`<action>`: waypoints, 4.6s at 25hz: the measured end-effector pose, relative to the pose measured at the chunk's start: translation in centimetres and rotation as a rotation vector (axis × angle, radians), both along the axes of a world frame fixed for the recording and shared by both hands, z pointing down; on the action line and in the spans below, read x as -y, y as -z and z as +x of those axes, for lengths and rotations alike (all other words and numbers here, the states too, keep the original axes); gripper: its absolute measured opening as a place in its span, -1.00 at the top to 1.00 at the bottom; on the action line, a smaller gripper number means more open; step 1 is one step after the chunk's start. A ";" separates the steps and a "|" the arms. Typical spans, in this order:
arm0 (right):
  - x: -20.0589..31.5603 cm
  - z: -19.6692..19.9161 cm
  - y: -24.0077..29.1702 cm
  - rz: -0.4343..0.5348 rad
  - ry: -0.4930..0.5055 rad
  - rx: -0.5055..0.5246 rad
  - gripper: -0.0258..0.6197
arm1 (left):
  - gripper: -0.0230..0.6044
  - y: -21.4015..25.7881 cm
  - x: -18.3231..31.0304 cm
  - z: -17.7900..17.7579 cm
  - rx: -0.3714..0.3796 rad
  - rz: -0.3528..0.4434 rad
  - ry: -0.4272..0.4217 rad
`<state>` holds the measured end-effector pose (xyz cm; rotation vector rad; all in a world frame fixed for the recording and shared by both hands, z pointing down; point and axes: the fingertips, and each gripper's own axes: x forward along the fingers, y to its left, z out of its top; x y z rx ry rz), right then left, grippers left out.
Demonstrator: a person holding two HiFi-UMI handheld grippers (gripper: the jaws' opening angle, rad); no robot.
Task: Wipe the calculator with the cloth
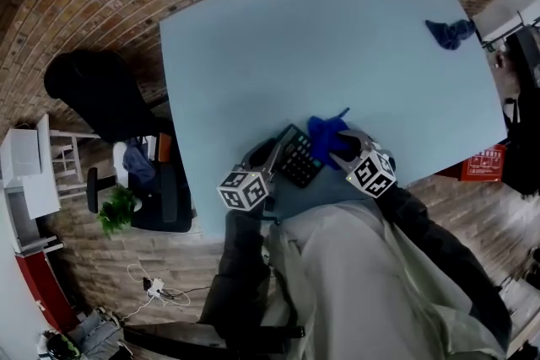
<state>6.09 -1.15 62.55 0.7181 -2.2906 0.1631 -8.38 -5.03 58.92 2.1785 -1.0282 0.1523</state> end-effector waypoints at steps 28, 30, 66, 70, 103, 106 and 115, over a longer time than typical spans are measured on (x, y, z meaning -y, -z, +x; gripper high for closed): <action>6.3 -5.9 21.9 0.111 0.065 0.272 0.74 | 0.76 19.4 -1.3 -1.0 -0.303 0.295 0.407; 3.9 -8.2 22.5 0.080 0.166 0.284 0.74 | 0.76 19.7 -0.9 -0.8 -0.274 0.310 0.417; 2.5 -4.3 29.6 0.212 0.111 0.455 0.74 | 0.76 24.7 -0.4 -5.9 -0.713 0.358 0.533; 4.4 -3.0 30.4 0.202 0.047 0.552 0.74 | 0.76 25.0 -0.4 -6.3 -0.815 0.339 0.555; 5.2 -5.0 32.0 -0.013 0.275 0.701 0.74 | 0.76 26.9 -2.4 0.8 -0.668 0.437 0.090; 6.3 -5.7 32.3 -0.053 0.280 0.738 0.74 | 0.76 26.6 -2.1 0.7 -0.699 0.421 0.133; -1.5 -3.0 27.9 -0.297 0.410 0.732 0.74 | 0.78 26.3 -1.2 -5.3 -0.878 0.410 0.363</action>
